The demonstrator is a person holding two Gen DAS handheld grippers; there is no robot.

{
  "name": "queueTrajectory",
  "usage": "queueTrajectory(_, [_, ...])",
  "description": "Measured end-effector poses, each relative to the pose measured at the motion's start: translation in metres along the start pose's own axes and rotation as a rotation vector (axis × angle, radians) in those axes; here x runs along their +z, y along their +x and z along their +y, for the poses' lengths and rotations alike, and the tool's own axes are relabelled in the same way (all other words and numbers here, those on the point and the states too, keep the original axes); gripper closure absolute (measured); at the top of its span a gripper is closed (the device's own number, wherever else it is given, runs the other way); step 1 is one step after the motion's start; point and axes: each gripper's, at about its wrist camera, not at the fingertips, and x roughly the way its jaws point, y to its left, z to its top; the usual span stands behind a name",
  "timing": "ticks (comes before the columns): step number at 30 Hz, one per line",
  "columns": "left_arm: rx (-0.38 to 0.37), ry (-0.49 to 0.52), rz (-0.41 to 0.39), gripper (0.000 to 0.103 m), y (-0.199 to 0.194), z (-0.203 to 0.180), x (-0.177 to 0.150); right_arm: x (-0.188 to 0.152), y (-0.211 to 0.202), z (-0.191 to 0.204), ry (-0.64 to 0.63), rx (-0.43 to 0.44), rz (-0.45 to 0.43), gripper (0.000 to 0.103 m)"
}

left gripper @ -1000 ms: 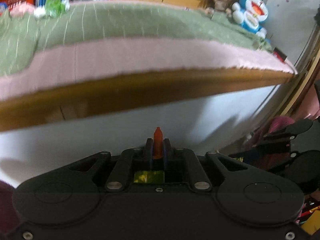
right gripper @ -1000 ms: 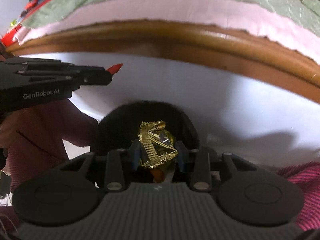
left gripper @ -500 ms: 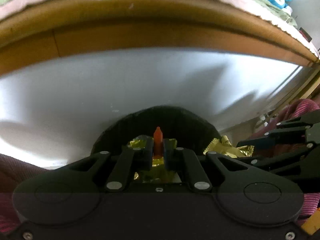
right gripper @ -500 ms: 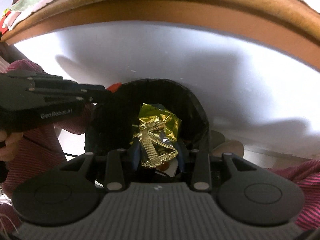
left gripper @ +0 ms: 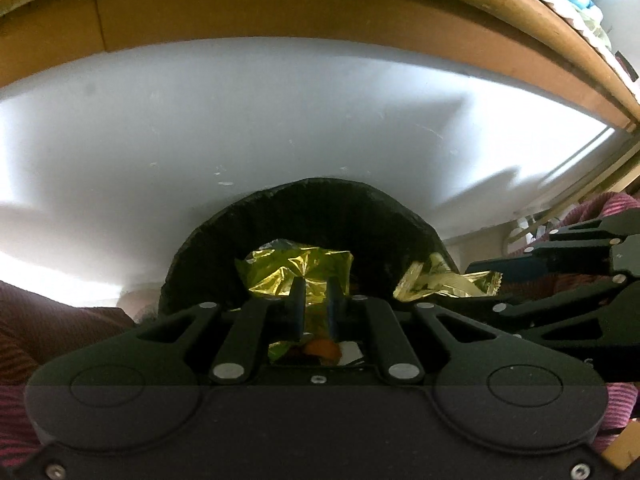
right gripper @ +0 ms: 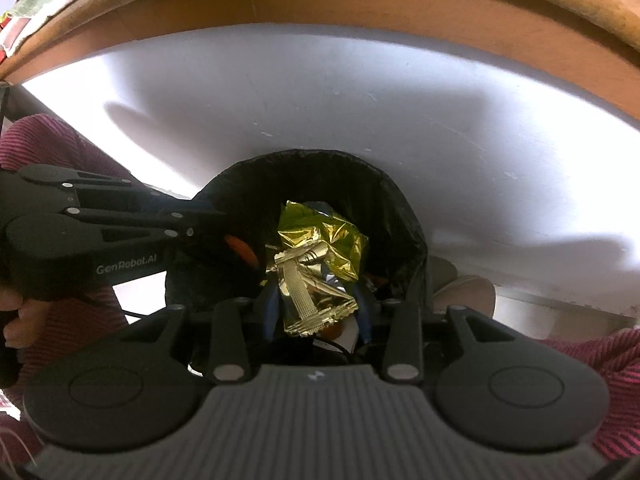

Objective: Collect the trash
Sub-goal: 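Open both tools to drop the chili and gold wrapper into the bin, then raise both open tools from the bin back over the bed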

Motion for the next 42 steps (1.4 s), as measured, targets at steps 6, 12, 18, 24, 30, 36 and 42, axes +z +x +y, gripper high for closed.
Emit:
queueTrajectory(6, [0.0,-0.006,0.004,0.089,0.002,0.0,0.002,0.001,0.002,-0.003,0.009,0.004,-0.005,0.045])
queueTrajectory(12, [0.01,-0.003,-0.002,0.077,-0.002,0.001,0.002,0.003,0.001,-0.006,0.021,0.014,-0.011,0.036])
queueTrajectory(18, [0.016,0.009,-0.036,0.057,-0.016,-0.001,0.006,0.008,-0.009,-0.009,0.024,0.018,-0.045,0.032])
queueTrajectory(24, [0.031,0.023,-0.097,0.046,-0.038,-0.001,0.014,0.017,-0.032,-0.015,0.036,0.036,-0.118,0.03])
queueTrajectory(30, [0.043,0.049,-0.182,0.039,-0.069,-0.004,0.025,0.028,-0.064,-0.018,0.02,0.085,-0.203,0.026])
queueTrajectory(36, [0.077,0.113,-0.308,0.025,-0.112,-0.01,0.042,0.041,-0.101,-0.018,-0.013,0.153,-0.314,0.024])
queueTrajectory(42, [0.087,0.13,-0.419,0.023,-0.155,-0.009,0.062,0.06,-0.137,-0.011,-0.065,0.206,-0.417,0.022])
